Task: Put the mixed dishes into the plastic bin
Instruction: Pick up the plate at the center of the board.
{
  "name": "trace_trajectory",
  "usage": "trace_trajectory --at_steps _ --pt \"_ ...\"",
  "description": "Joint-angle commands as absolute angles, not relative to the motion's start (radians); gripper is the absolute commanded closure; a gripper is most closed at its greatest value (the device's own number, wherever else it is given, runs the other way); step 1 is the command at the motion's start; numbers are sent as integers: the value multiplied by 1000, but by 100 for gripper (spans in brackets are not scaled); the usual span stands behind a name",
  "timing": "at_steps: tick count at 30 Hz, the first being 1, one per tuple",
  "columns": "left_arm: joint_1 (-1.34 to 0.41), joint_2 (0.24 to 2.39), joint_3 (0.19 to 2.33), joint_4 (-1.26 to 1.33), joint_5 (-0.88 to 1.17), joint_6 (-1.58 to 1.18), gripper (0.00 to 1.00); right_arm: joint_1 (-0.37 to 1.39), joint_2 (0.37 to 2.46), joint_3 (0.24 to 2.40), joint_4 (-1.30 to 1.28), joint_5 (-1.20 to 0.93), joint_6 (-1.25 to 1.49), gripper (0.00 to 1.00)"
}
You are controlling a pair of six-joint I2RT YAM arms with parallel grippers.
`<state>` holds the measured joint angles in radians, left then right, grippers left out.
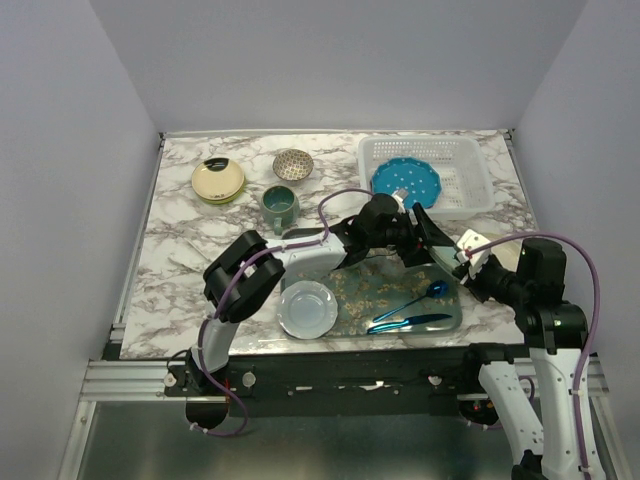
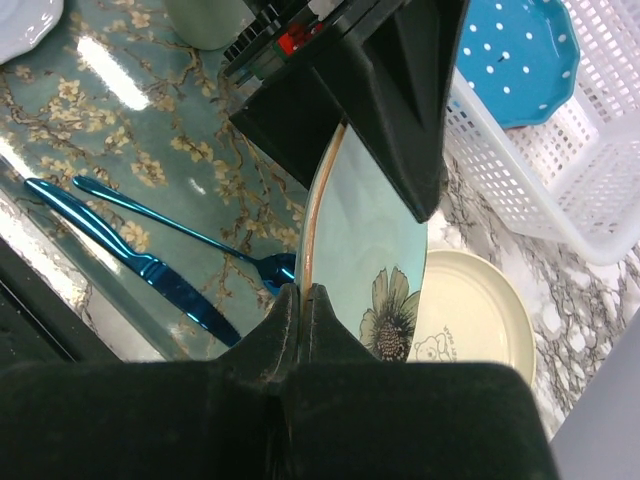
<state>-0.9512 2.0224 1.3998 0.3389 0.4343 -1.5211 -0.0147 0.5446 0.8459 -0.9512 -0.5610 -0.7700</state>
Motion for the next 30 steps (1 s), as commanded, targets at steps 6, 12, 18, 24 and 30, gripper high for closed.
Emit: trace_trajectory --at_steps 6,12,18,24,30 --pt "-959 2002 1401 391 468 -1516 58 -14 514 879 -940 -637 -856 100" --pt "-959 1961 1352 459 494 -1508 82 -12 508 884 -982 -650 -881 99" --pt "-959 1911 1313 488 523 -1439 94 -14 489 868 -968 -626 -848 93" --pt "-947 1873 1267 497 535 -1365 100 -14 489 883 -940 -649 -767 70" --pt "-924 1816 1229 454 514 -1258 100 -14 520 962 -943 -690 -704 40"
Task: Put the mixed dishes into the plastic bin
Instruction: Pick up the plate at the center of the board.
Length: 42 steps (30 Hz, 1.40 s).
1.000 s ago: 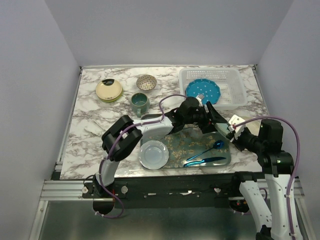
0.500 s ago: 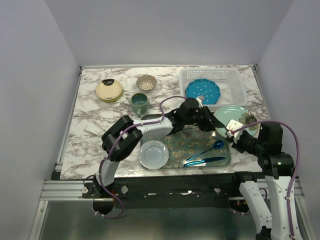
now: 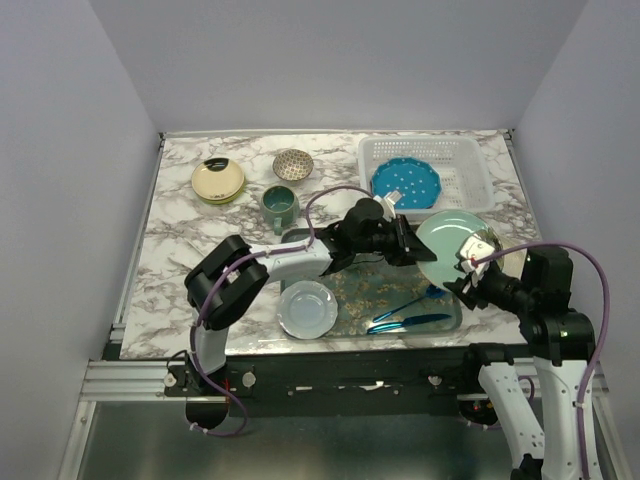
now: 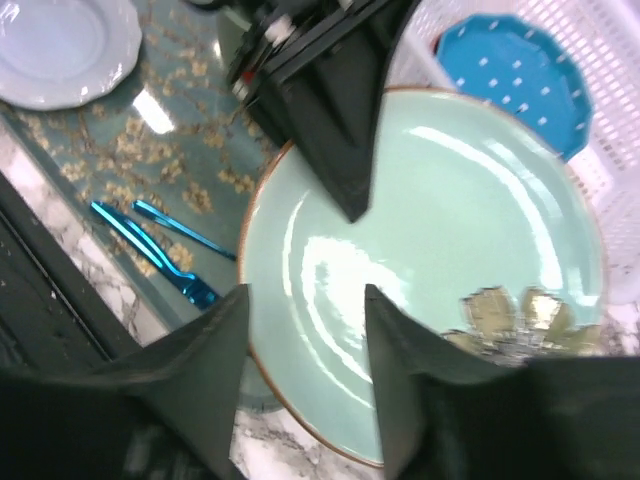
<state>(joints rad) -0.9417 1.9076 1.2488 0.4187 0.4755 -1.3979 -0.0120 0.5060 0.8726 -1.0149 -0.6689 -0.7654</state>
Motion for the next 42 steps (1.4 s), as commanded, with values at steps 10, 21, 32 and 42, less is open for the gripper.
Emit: trace_trajectory --at_steps 10,21,32,42 --pt "-891 1698 1177 356 423 -1034 100 -14 607 1019 -839 -643 -513 27" --pt "-862 1599 1028 478 365 -1008 100 -81 679 953 -603 -465 -138 21" --pt "-798 1494 841 719 368 -1066 100 -328 887 920 -577 -903 -37 23" --pt "-772 1497 801 850 391 -1132 100 -327 989 870 -566 -1155 -98 20"
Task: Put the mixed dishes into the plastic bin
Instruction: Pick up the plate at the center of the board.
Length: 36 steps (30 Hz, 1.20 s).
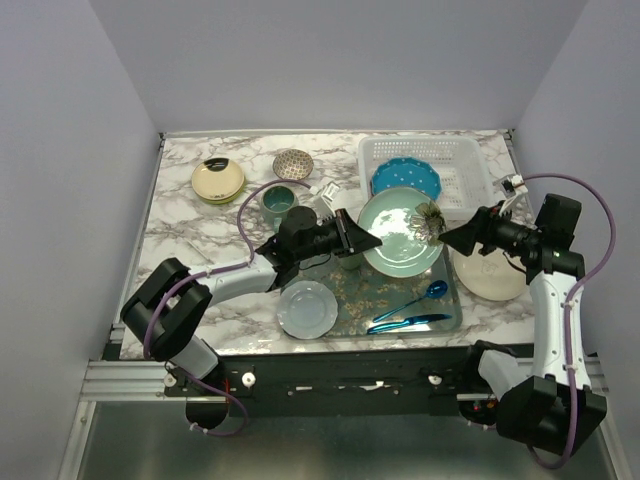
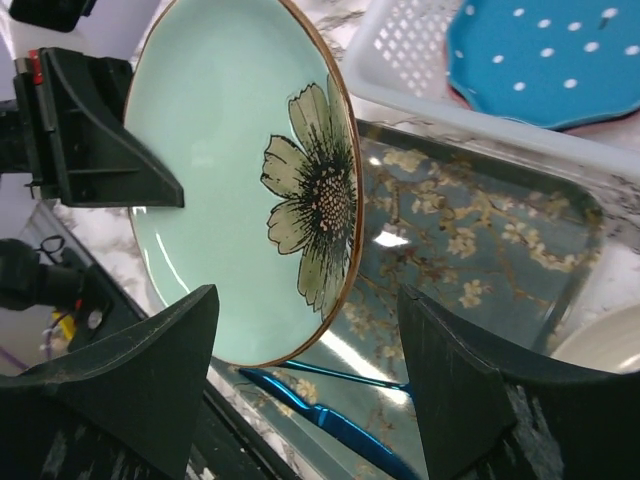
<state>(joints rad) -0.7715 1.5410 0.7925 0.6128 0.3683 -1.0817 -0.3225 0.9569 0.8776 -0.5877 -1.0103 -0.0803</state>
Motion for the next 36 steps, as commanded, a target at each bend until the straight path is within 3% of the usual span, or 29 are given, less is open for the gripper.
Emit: trace_trajectory --at_steps 1,11,16,21,27,31,32,33,34,36 --pt "-772 1499 801 857 391 -1144 100 -328 1000 867 -566 -1161 -98 20" --pt "-776 1522 824 914 406 -1201 100 -325 1092 851 -522 -1261 -52 22" --pt "-790 1563 844 949 410 -1232 100 -325 1091 831 -453 -1333 38 33" --pt "-802 1594 873 959 408 -1243 100 -325 1085 813 -393 -1348 120 39" --pt "-807 1603 894 936 394 -1232 100 -325 1092 808 -367 -1330 166 65" --pt "-808 1603 899 914 390 -1224 100 -327 1098 821 -364 -1328 183 94" --pt "-810 1601 900 908 385 -1220 100 -327 1098 824 -361 -1330 189 97" --pt "-807 1595 899 882 380 -1207 98 -325 1098 828 -360 -1336 190 99" --pt "-807 1588 899 856 374 -1191 83 -327 1098 833 -360 -1339 190 99" --pt "-807 1551 902 755 341 -1123 68 -327 1101 844 -359 -1347 189 99"
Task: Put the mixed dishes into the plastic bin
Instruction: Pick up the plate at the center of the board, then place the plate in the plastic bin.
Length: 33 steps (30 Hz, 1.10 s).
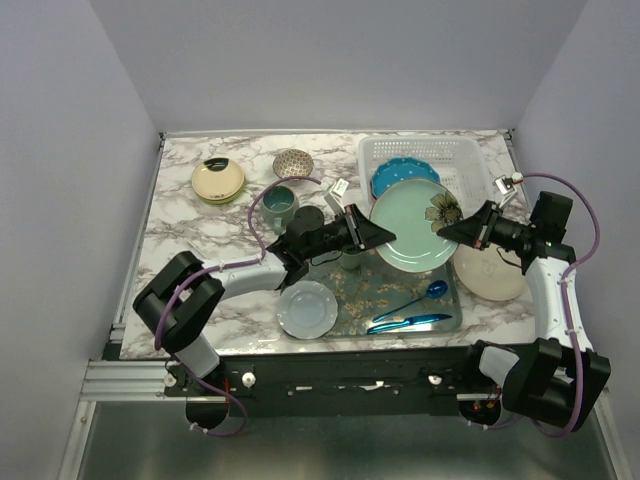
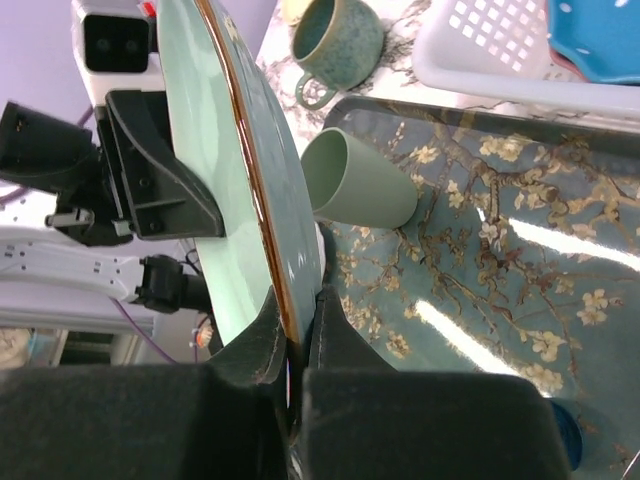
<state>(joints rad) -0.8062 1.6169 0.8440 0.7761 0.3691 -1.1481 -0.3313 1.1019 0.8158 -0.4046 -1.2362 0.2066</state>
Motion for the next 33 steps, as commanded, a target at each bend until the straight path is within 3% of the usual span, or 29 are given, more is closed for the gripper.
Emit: trace_trajectory --at_steps 1,4,11,21,27,33 --pt "-805 1536 902 721 324 -1105 53 -327 1112 853 -359 -1353 186 99" --pt "-790 1474 899 602 275 -1030 28 -327 1140 891 -359 -1408 167 99" --pt "-707 1284 859 365 164 -869 3 -327 1203 980 -351 -1352 184 99" --pt "-522 1014 909 16 164 -684 1 -327 1342 1097 -243 -1128 322 99" --pt "-499 947 969 -210 66 -376 1 -305 1453 1189 -203 -1031 376 100" --pt "-500 884 894 -230 -47 -241 1 -268 1575 1276 -202 -908 393 99"
